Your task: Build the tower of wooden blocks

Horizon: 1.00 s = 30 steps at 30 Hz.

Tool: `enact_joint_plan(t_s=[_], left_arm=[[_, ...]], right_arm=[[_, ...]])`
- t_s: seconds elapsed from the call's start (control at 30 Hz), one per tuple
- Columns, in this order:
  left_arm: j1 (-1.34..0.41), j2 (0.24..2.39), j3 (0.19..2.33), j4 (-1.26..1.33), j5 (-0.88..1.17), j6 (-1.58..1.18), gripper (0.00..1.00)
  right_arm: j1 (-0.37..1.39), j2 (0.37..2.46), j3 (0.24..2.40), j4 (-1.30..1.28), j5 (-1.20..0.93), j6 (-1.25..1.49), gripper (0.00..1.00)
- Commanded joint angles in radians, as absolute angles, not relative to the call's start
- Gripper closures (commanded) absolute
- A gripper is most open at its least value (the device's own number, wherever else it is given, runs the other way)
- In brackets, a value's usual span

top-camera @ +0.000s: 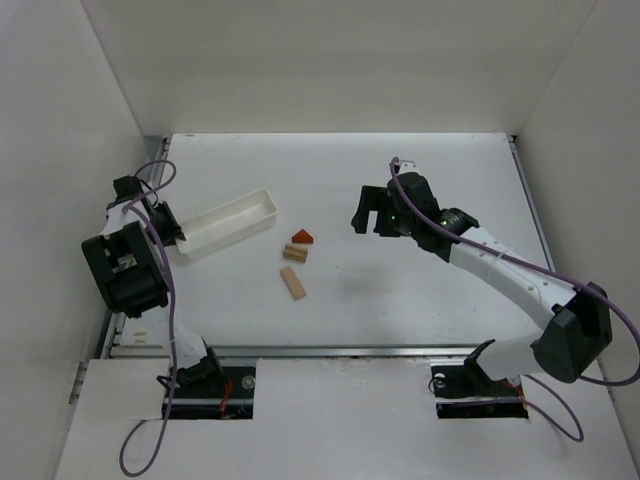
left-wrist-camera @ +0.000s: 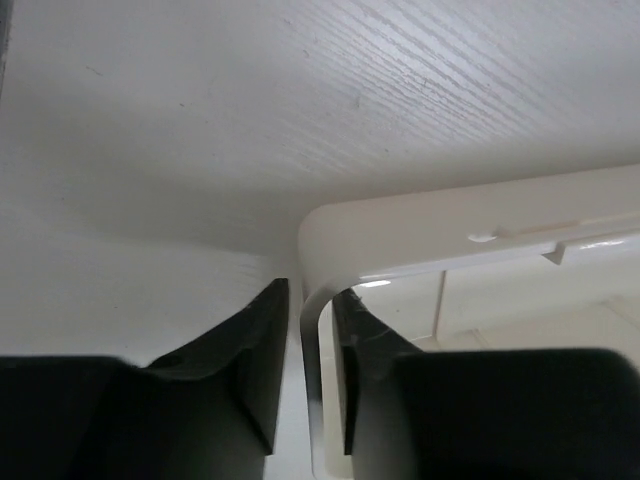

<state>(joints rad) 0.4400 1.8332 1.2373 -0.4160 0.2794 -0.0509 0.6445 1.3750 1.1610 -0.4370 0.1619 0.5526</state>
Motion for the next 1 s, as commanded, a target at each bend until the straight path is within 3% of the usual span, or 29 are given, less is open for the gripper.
enact_joint_plan(t_s=[0.0,0.13,0.17,0.23,0.37,0.53,0.73,0.97], left_arm=[[0.44,1.79,1.245,-0.402,0.256,-0.054,0.76],[0.44,1.758,1.255,-0.402,0.218,-0.034,0.41],[0.44,1.747,1.267,-0.402,0.206,-0.025,0.26],[0.44,1.706,1.279,-0.39,0.178,-0.014,0.18],[0.428,1.609,1.318,-0.35,0.118,0.009,0.1],[0.371,1.45,1.316,-0.285,0.055,0.078,0.1],[0.235,1.281,1.261,-0.278,0.195,0.311,0.07],[0.235,1.304,1.315,-0.331,0.274,0.261,0.07]], right_arm=[[0.655,1.373,1.18,-0.405,0.173,0.54,0.0],[0.664,1.396,1.189,-0.425,0.173,0.531,0.0],[0.675,1.407,1.199,-0.425,0.173,0.531,0.0],[0.687,1.417,1.2,-0.436,0.173,0.511,0.0],[0.696,1.48,1.256,-0.477,0.161,0.511,0.0],[0.748,1.621,1.365,-0.489,0.161,0.551,0.0],[0.811,1.666,1.397,-0.465,0.118,0.494,0.0],[1.023,1.845,1.495,-0.522,0.179,0.301,0.03]])
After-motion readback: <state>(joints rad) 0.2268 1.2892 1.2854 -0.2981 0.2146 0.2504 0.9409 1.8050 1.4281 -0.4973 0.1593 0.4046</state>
